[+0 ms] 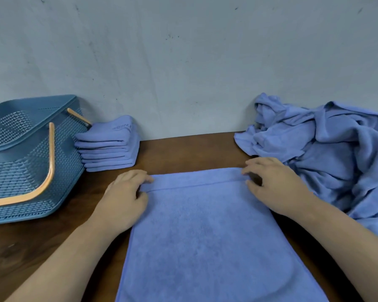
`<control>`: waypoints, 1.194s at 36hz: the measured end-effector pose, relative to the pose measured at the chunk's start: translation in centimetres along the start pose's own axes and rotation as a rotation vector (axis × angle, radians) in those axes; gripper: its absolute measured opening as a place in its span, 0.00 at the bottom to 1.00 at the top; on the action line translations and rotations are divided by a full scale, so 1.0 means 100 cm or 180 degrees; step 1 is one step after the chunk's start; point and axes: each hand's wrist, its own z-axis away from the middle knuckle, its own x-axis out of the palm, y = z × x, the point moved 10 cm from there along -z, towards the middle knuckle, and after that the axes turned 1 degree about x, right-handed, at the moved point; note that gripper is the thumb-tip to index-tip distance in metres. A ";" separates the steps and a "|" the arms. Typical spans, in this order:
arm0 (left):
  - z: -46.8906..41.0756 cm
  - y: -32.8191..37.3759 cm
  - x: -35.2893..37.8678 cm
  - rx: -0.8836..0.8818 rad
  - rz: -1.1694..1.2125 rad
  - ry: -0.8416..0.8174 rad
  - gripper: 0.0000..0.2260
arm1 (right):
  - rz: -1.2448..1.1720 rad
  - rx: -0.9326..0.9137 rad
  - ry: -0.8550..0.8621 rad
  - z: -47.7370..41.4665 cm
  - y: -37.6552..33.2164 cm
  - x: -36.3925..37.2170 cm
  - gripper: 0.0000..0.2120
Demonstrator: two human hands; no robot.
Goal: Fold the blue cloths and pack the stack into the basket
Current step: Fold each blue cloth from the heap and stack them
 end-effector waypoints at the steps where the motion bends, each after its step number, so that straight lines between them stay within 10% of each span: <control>1: 0.000 0.004 -0.002 0.0071 0.0035 0.0028 0.19 | -0.0014 0.0022 0.0039 0.001 0.002 -0.002 0.09; 12: 0.000 -0.001 0.002 -0.0216 -0.0079 0.0086 0.02 | -0.0049 0.0402 -0.0090 -0.002 0.009 0.008 0.06; 29: -0.003 0.009 0.000 -0.0347 -0.0266 0.0254 0.06 | -0.0099 0.0366 0.0081 0.000 -0.012 -0.003 0.07; 43: 0.002 0.009 -0.007 -0.0267 -0.0199 0.0425 0.06 | -0.1624 0.0426 -0.0039 0.007 -0.012 -0.007 0.08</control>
